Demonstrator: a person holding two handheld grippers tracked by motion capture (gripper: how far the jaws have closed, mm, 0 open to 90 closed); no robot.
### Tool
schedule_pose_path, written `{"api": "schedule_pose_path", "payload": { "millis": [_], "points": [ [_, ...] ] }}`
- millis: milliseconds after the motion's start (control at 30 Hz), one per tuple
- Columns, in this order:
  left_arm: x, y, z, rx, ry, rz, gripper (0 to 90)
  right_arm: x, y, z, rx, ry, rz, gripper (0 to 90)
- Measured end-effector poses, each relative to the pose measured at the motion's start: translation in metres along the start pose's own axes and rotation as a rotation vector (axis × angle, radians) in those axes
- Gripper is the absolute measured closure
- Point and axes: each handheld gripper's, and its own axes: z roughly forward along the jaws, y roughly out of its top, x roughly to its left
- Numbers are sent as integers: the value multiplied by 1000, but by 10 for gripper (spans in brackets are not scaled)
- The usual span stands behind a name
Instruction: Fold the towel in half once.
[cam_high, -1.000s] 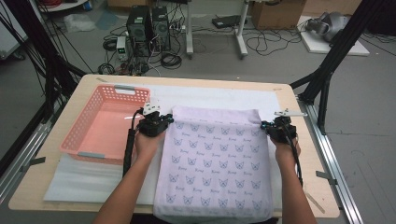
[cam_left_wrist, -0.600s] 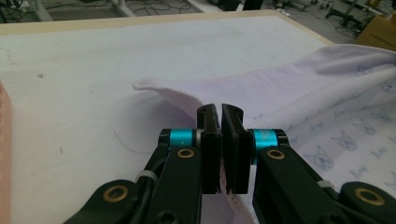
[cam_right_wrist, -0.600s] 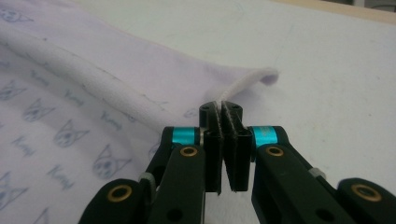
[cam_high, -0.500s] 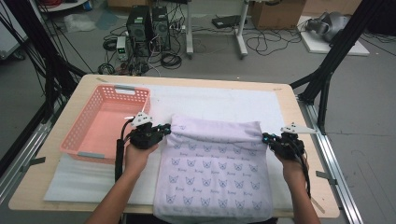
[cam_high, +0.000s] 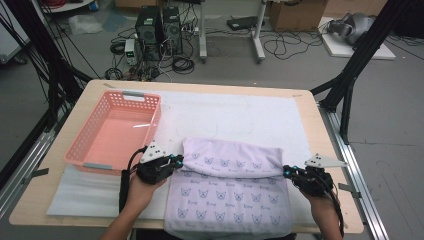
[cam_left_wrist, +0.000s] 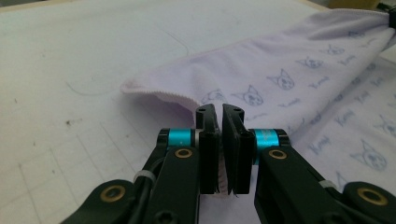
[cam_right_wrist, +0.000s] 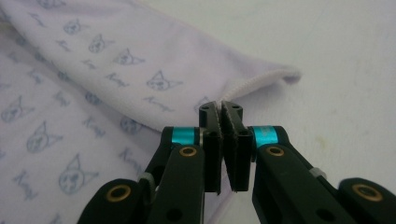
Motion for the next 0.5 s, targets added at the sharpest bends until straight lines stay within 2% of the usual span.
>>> {"api": "schedule_pose_path", "payload": {
  "millis": [33,67,133,200,300,333,400,500],
  "points": [
    [0,-2,-1,5,3,-2,824,0,-3,1,11,-8,-5,833],
    [0,-3,-1,-1,7,-19,765,-1,-5,1,18,-10,3,788],
    [2,-2,0,-3,21,-48,560,-4,-6,1,7,-22,37,669],
    [2,-1,2,-14,26,-65,470,-7,-5,-2,-12,-29,71,638],
    [4,4,7,-7,57,-71,428,-11,-2,-4,-44,-49,97,605],
    [6,7,11,-2,61,-85,427,-11,-1,-4,-56,-55,114,604],
    [9,12,18,9,63,-87,424,-13,3,-3,-69,-51,135,597],
    [17,21,32,26,89,-99,420,-15,12,3,-67,-57,133,582]
  ]
}}
